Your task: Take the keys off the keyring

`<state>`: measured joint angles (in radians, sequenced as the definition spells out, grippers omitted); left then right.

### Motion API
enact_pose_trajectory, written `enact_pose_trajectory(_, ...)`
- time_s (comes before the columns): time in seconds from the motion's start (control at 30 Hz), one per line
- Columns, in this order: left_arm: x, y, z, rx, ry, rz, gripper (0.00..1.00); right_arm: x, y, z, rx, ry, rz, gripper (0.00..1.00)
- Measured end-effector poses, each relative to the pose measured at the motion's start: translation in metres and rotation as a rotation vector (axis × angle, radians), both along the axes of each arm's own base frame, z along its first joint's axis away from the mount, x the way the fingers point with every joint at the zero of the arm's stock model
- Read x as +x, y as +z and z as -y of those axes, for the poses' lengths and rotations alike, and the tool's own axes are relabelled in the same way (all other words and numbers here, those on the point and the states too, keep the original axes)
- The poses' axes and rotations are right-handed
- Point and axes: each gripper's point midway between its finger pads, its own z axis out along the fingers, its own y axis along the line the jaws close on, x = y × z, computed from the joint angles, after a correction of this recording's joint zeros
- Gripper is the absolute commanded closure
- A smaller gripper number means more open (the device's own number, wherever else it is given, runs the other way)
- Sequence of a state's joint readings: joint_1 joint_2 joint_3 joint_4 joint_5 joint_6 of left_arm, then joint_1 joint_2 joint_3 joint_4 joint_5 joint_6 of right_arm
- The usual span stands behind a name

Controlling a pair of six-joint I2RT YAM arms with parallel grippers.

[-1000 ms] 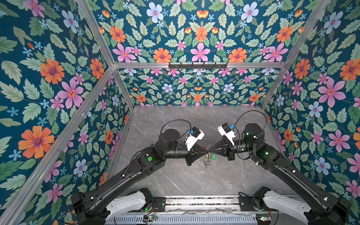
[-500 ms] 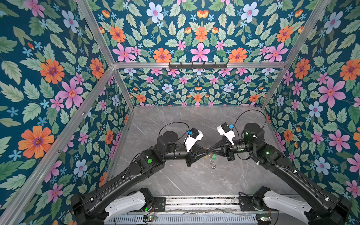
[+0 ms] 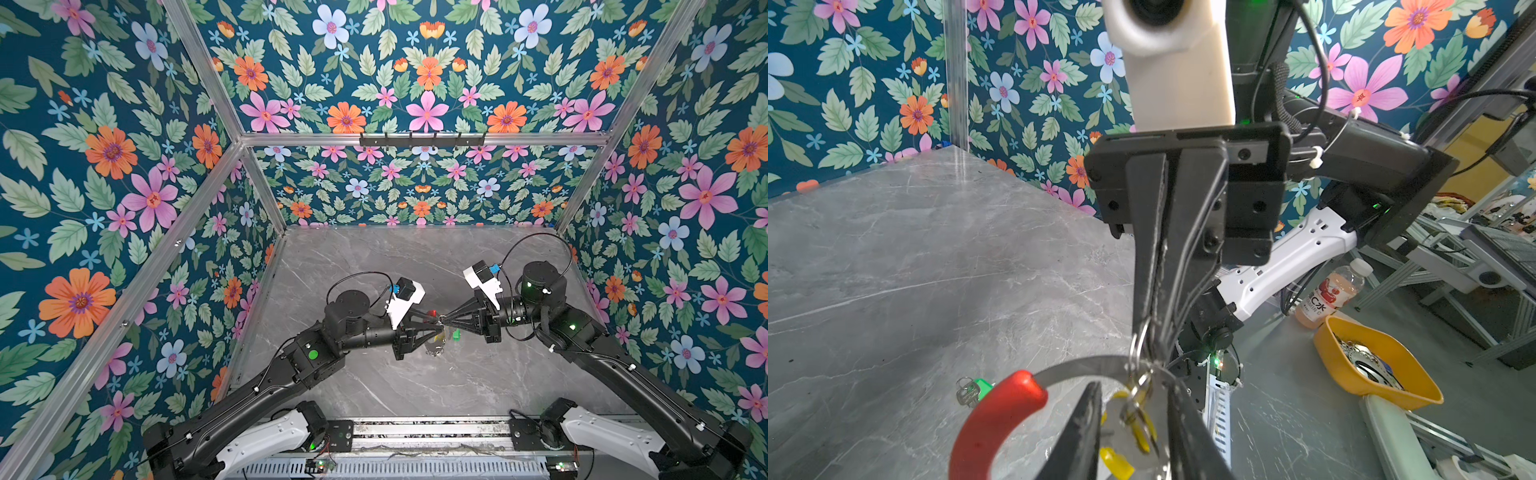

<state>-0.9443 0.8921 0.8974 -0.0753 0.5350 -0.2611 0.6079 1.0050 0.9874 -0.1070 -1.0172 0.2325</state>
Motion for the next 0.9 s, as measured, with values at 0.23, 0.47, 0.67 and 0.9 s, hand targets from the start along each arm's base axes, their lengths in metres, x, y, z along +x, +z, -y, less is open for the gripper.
enact_pose_trajectory(0.23, 0.001, 0.0, 0.0, -0.02, 0.008, -0.007, 0.64, 0.001, 0.003, 0.0, 0.004, 0.0, 0.005, 1.0)
enact_pose_trajectory(0.47, 0.0, 0.0, 0.002, -0.027, -0.006, -0.017, 0.59, 0.002, 0.003, -0.001, 0.003, 0.0, 0.005, 1.0)
enact_pose_trajectory(0.67, 0.002, -0.008, 0.005, -0.013, -0.002, -0.044, 0.59, 0.002, 0.002, -0.002, 0.002, 0.0, 0.002, 1.0)
enact_pose_trajectory(0.9, 0.006, -0.01, 0.004, -0.01, 0.023, -0.049, 0.68, 0.003, 0.002, -0.002, 0.002, 0.0, 0.002, 1.0)
